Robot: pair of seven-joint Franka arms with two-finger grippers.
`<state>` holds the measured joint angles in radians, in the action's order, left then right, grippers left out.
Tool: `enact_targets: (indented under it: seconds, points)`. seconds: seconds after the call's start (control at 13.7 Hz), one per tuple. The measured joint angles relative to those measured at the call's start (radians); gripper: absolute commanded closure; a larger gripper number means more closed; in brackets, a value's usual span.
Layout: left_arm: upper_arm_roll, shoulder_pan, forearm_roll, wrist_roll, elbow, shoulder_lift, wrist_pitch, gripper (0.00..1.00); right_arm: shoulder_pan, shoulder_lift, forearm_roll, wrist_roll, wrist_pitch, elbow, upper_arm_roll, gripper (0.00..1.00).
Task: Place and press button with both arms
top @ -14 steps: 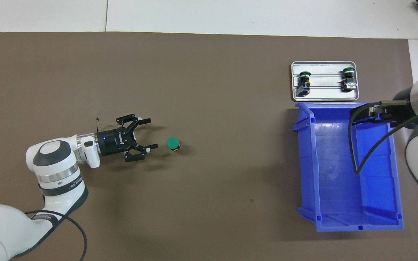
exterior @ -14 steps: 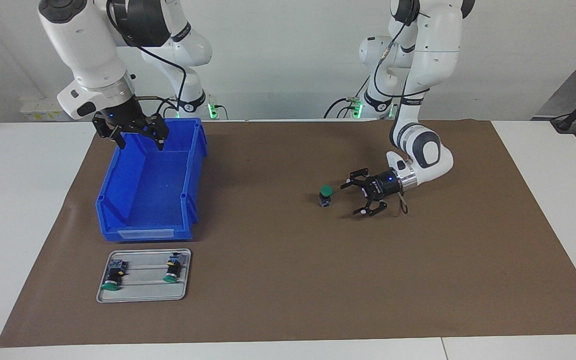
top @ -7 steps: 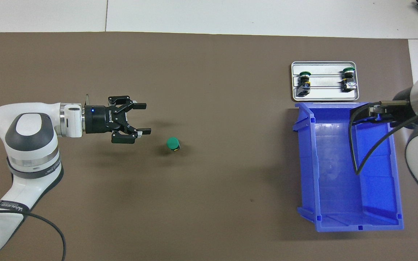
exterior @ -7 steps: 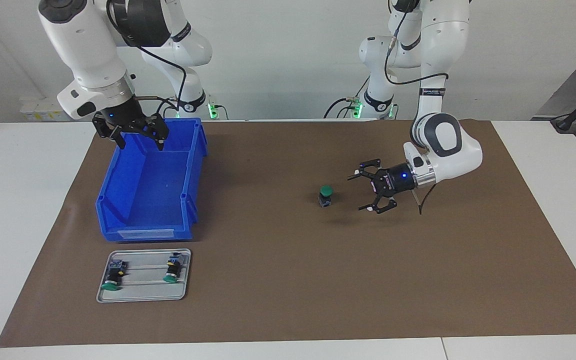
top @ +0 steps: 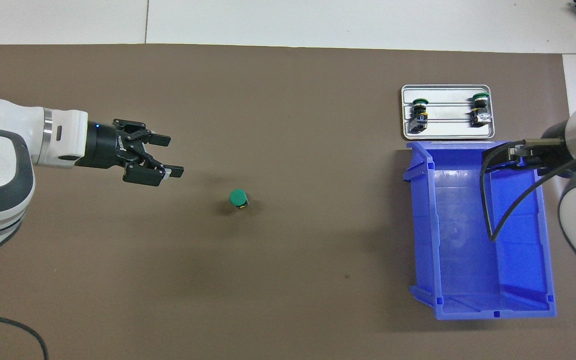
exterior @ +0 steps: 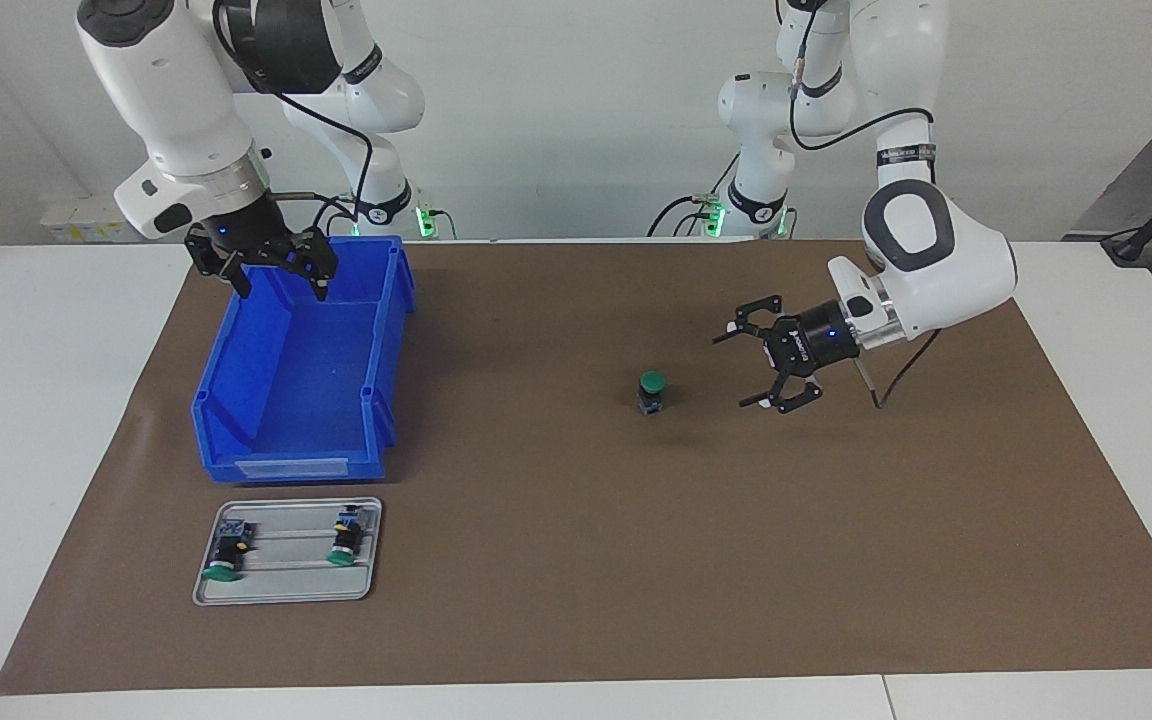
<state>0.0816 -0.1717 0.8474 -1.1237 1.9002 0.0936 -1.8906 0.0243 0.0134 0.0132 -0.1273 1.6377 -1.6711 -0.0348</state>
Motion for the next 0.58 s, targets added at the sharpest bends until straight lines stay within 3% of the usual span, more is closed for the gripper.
enact_targets:
  seconds: [0.29,0.58]
  points:
    - [0.01,0.052,-0.29,0.327,-0.097,-0.065,0.117,0.01,0.0,0.0,0.0,0.0,0.0,0.0,0.0,0.0]
    - [-0.003,0.047,-0.557,0.713,-0.156,-0.116,0.139,0.0,0.0,0.0,0.0,0.0,0.0,0.0,0.0,0.0]
